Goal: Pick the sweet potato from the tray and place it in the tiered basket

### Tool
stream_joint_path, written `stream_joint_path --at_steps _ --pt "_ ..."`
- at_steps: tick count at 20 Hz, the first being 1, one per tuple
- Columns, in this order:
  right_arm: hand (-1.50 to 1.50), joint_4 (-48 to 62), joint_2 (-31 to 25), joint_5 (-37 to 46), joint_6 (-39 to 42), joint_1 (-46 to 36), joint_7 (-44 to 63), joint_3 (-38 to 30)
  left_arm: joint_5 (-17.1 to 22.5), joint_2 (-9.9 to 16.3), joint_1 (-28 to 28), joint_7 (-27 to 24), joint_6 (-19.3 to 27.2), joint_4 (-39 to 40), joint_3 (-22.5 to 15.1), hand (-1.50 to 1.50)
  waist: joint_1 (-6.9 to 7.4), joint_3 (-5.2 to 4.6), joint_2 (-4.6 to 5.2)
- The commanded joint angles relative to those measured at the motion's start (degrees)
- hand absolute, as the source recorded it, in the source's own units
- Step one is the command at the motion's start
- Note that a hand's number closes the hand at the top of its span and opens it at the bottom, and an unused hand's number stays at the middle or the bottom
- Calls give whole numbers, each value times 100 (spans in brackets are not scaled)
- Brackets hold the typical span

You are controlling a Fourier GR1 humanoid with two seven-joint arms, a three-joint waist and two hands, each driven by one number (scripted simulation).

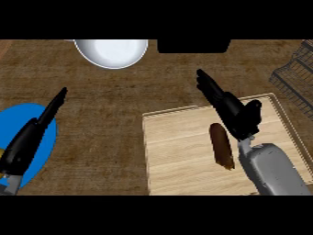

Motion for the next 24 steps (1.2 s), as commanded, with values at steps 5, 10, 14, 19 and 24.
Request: stream_joint_path --at_steps 5,10,14,19,24 --pt "150 -864 -261 1782 -2094 310 296 -206 95 -260 119 106 774 587 835 0 -322 -188 -28" --pt "-150 -376 -1040 2966 -3611 1033 710 -1325 315 -330 383 294 913 618 1021 0 -868 -241 -116" --pt "-150 -1156 -740 4204 -4488 1753 1352 -841 352 -501 327 151 899 762 1000 0 -678 -219 -67" --pt "-150 -1908 -959 5452 -3505 2189 2858 -144 314 -463 103 162 844 849 1036 0 -571 -241 -32" --pt "-150 -2298 -1319 6033 -1862 2265 4222 379 272 -534 82 214 854 712 926 0 -378 -253 -24"
